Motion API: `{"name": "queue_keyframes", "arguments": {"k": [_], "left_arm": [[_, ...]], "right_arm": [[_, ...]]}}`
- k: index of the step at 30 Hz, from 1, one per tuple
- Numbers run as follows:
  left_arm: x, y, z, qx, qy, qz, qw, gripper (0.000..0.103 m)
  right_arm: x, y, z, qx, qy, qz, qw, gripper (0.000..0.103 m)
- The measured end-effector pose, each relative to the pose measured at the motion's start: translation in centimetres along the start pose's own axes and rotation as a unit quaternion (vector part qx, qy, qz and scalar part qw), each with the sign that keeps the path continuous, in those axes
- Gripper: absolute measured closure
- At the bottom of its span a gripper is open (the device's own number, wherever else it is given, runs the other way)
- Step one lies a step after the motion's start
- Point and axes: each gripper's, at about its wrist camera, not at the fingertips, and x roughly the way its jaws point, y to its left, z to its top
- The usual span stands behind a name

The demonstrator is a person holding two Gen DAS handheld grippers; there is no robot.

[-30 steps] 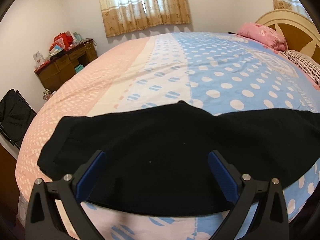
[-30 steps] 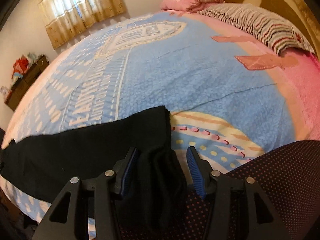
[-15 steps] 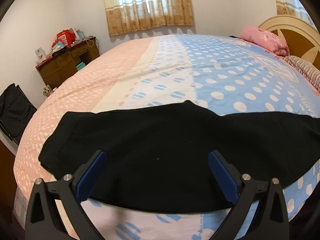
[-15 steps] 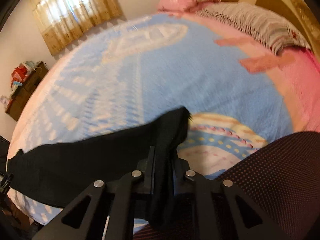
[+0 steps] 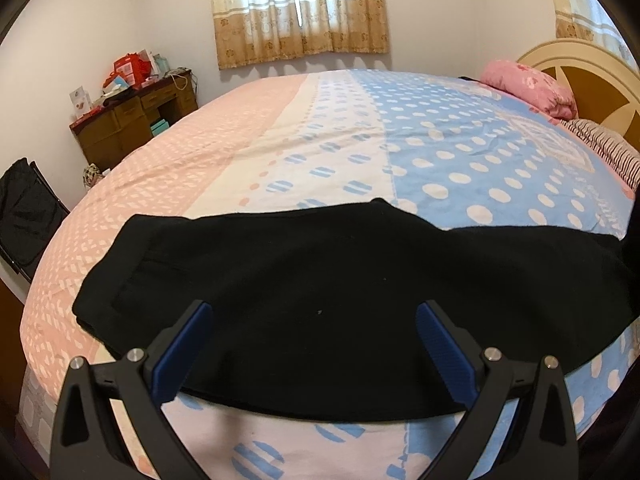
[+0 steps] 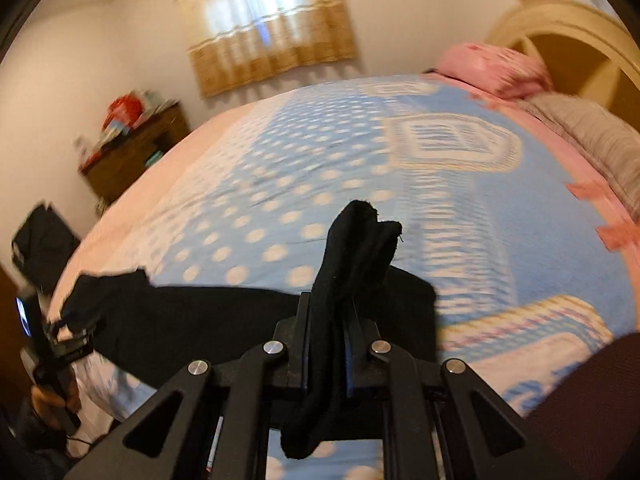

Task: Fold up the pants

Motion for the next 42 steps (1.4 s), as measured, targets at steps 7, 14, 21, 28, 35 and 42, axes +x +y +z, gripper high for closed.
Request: {"name": "queue_keyframes", "arguments": {"k": [7,14,21,28,35,42], "left_arm": [[-0.1,1.0,-0.2,-0.009,0.000,0.001,1.0000,0.000],[0.4,1.5,-0.4,-0.013,0.006,-0.002,0.9999,0.000],[0.9,1.7,-0.7,-0.013,0.013,-0.003,0.9998,0.000],[1.3,1.5,-1.1,-0.012,0.024,-0.009,0.9996,0.000],[0.5,1.8,-0.7,-0.010,0.007,-0.005,0.9999,0.000],[0.1,0.6,0.0,0.006,-0.008,-0.028,0.9996,0.000]], "right_arm": [[5.5,7.5,-2.9,-0.067,0.018,0.006,0.998,0.091],[8.6,14.0,-6.1,-0.145,0.005,-0.023,0.989,0.090],[10.7,16.2,-7.7,-0.161,-0.009,-0.048,0.986,0.085],[11.8,17.6,-7.6,-0.163,-0.030,-0.086,0.982,0.074],[8.5,16.9,-5.6,-0.107,-0.089,0.068,0.988,0.055],[2.8,4.4,-2.8,-0.014,-0.106,0.006,0.994,0.059]]}}
